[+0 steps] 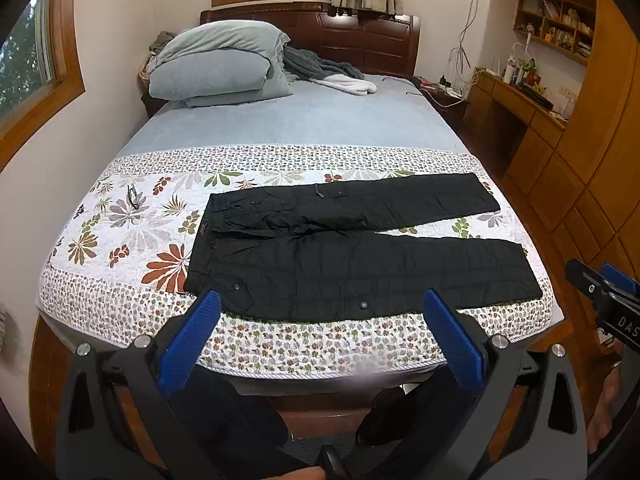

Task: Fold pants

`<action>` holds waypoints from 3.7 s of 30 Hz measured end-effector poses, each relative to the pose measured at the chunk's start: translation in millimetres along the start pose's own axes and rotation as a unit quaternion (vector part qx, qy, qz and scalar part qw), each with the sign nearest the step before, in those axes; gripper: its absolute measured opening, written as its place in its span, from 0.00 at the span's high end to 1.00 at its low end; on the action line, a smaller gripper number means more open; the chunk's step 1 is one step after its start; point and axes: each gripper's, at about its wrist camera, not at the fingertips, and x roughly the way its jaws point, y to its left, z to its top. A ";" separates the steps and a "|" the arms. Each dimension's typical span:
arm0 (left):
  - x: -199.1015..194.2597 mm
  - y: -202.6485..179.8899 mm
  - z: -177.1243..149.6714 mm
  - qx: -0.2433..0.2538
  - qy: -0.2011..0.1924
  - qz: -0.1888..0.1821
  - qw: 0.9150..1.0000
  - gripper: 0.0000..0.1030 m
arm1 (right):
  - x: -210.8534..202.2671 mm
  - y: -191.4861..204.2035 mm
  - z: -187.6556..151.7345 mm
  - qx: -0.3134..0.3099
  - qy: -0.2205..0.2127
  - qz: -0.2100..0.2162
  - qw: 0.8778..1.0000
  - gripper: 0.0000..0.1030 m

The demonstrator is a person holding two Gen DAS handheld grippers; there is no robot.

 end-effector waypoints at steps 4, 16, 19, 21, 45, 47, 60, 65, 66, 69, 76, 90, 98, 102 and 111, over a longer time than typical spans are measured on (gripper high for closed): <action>-0.1 -1.6 -0.5 0.001 0.000 0.002 1.000 0.03 | 0.1 1.2 -0.4 0.000 0.000 0.000 1.000 0.03; -0.4 -3.1 -1.5 0.001 -0.001 0.003 1.000 0.03 | 0.6 0.3 -0.3 0.001 0.001 -0.001 1.000 0.03; -0.5 -3.4 -1.1 0.000 0.000 0.003 1.000 0.03 | 0.7 0.3 0.0 0.001 0.001 -0.001 1.000 0.03; -0.1 -3.5 -1.1 -0.001 0.000 0.003 1.000 0.02 | 0.7 0.5 -0.2 0.000 0.002 -0.001 1.000 0.03; 0.9 -6.2 0.6 0.007 0.000 0.002 1.000 0.03 | 2.1 -1.9 -0.3 0.001 0.001 -0.003 1.000 0.03; 0.6 -6.3 0.7 0.007 0.000 0.002 1.000 0.03 | 2.0 -1.4 0.1 0.001 0.002 -0.003 1.000 0.03; 0.3 -5.6 0.8 0.005 0.001 0.001 1.000 0.03 | 1.9 0.1 2.2 -0.001 0.005 -0.003 1.000 0.03; 0.3 -5.8 0.7 0.006 0.001 0.002 1.000 0.03 | 2.5 1.7 3.0 -0.001 0.005 -0.003 1.000 0.03; 0.3 -5.7 0.7 0.006 0.001 0.001 1.000 0.03 | 2.6 1.9 3.1 -0.001 0.004 -0.003 1.000 0.03; 1.2 -4.6 0.3 0.005 0.003 0.001 1.000 0.03 | 2.6 1.7 2.9 -0.001 0.005 -0.003 1.000 0.03; 4.4 -1.5 -0.4 0.002 0.006 -0.005 1.000 0.03 | 5.4 1.0 1.5 -0.002 0.007 -0.002 1.000 0.03; 24.6 12.1 -7.7 -0.001 0.006 -0.084 0.996 0.03 | 18.4 1.6 -4.0 -0.025 -0.007 -0.003 1.000 0.03; 134.7 134.5 -27.9 -0.141 0.090 -0.132 0.977 0.03 | 96.9 -42.8 -18.0 0.016 0.036 0.066 0.997 0.03; 220.0 203.8 -39.6 -0.216 0.143 -0.155 0.953 0.03 | 145.2 -74.0 -34.7 0.074 0.082 0.117 0.987 0.03; 366.7 310.4 -63.3 -0.393 0.176 -0.162 0.888 0.03 | 201.2 -109.4 -64.3 0.127 0.128 0.115 0.977 0.03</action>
